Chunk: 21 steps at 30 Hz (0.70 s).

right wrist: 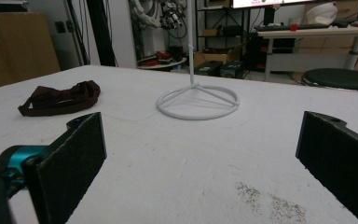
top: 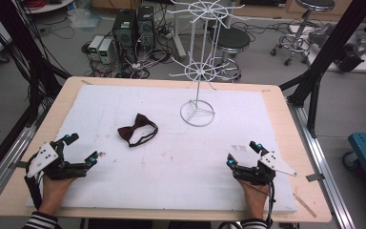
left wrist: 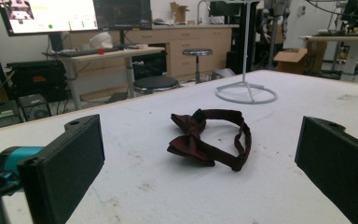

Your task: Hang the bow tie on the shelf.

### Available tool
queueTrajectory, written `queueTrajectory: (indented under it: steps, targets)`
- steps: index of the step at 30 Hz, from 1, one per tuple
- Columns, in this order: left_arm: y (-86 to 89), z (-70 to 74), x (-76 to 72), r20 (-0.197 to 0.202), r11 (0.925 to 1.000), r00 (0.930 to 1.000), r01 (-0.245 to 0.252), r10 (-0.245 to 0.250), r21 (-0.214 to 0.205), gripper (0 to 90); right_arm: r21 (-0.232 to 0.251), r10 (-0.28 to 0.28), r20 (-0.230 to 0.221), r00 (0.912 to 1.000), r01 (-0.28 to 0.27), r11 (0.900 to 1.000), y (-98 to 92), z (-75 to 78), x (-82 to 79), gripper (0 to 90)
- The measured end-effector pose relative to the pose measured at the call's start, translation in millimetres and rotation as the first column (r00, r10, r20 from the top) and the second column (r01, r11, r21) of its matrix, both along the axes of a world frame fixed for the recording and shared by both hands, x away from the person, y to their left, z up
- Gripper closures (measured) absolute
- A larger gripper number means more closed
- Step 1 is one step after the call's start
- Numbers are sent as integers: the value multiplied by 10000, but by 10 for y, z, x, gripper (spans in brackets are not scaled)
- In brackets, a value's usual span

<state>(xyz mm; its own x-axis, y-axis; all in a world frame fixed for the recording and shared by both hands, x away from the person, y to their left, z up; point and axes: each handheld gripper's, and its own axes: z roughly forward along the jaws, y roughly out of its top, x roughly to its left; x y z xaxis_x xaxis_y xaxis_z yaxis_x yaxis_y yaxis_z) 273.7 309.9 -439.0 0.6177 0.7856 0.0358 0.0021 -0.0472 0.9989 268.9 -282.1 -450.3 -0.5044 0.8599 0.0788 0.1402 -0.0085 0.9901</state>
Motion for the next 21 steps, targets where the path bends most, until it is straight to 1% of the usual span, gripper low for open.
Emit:
queueTrajectory:
  steps: [1,4,6,7,8,9,10,13,16,17,21]
  targets:
    - [-7,18,10,-82,10000,10000,15,-15,13,17,9,0,-8,10000,0,10000,0,0,-1,9]
    - [-23,88,39,-289,9992,9996,56,-45,388,17,-7,-5,0,10000,5,10000,1,0,0,9]
    - [-35,142,65,-421,9986,9990,137,-116,513,17,12,-2,-38,10000,2,10000,3,1,-3,9]
    - [-42,172,80,-515,9978,9986,184,-151,635,17,20,-12,-30,10000,12,10000,4,0,-2,9]
    - [-58,242,117,-714,9960,9971,305,-245,846,17,13,2,-35,10000,-2,10000,2,0,-3,9]
    - [-58,242,117,-714,9960,9971,305,-245,846,17,6,0,-37,10000,0,10000,3,1,-3,9]
    - [-62,278,139,-818,9954,9962,365,-292,891,17,6,0,-37,10000,0,10000,3,1,-3,9]
    - [-83,392,204,-1043,9915,9938,520,-396,1194,17,9,7,-26,10000,-7,10000,2,0,-2,9]
    - [-117,481,262,-1318,9880,9897,741,-561,1356,17,-8,9,-31,10000,-9,10000,3,1,-2,9]
    - [-134,511,288,-1425,9857,9877,850,-641,1458,17,-47,28,58,10000,-28,10000,3,-1,3,9]
    - [-184,587,372,-1754,9798,9811,1113,-817,1661,17,-44,29,19,10000,-29,10000,7,0,-1,9]
